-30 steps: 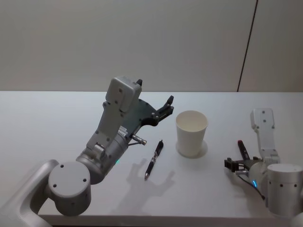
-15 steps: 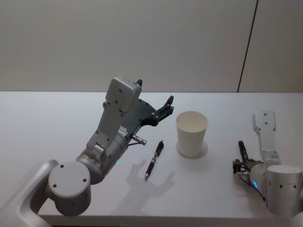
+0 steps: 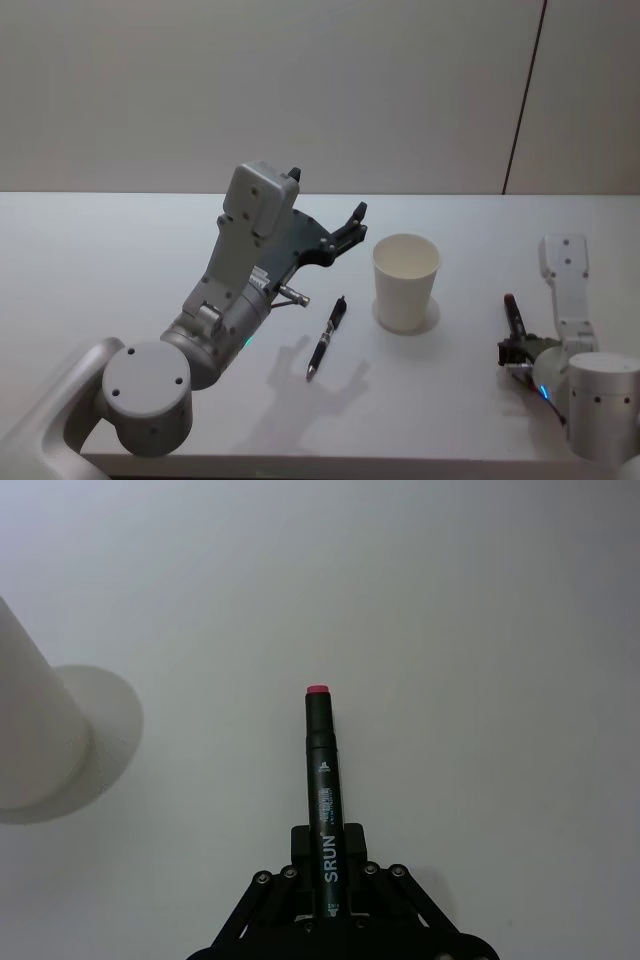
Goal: Place the pen into the pen holder.
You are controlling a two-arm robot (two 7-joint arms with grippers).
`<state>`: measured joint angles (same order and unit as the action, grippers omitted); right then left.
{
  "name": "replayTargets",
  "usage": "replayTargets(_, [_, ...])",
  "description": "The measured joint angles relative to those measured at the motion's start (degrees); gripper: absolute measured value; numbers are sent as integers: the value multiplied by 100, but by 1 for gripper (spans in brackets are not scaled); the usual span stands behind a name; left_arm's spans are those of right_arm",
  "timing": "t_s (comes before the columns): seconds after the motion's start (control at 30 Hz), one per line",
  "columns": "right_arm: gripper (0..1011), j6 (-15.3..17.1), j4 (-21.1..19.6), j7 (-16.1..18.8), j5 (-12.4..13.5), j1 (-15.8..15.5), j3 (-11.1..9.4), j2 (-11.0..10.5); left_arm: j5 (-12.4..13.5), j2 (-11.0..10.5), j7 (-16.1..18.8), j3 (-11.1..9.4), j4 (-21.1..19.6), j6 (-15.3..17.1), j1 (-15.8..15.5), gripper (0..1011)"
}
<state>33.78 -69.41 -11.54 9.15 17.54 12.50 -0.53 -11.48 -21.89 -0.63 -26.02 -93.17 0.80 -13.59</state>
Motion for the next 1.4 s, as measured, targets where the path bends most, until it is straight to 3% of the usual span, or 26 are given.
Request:
replayTargets(0.2, [173, -178, -173, 50, -84, -77, 8, -13, 0, 0, 0, 0, 0, 0, 0, 1003])
replayTargets(0.67, [173, -935, -782, 319, -333, -351, 62, -83, 0, 0, 0, 0, 0, 0, 0, 1003])
replayTargets(1.0, [173, -1678, -1156, 636, -514, -525, 119, -133, 0, 0, 0, 0, 0, 0, 0, 1003])
replayTargets(1.4, [173, -2646, -1315, 1028, -680, -580, 187, -132, 0, 0, 0, 0, 0, 0, 0, 1003])
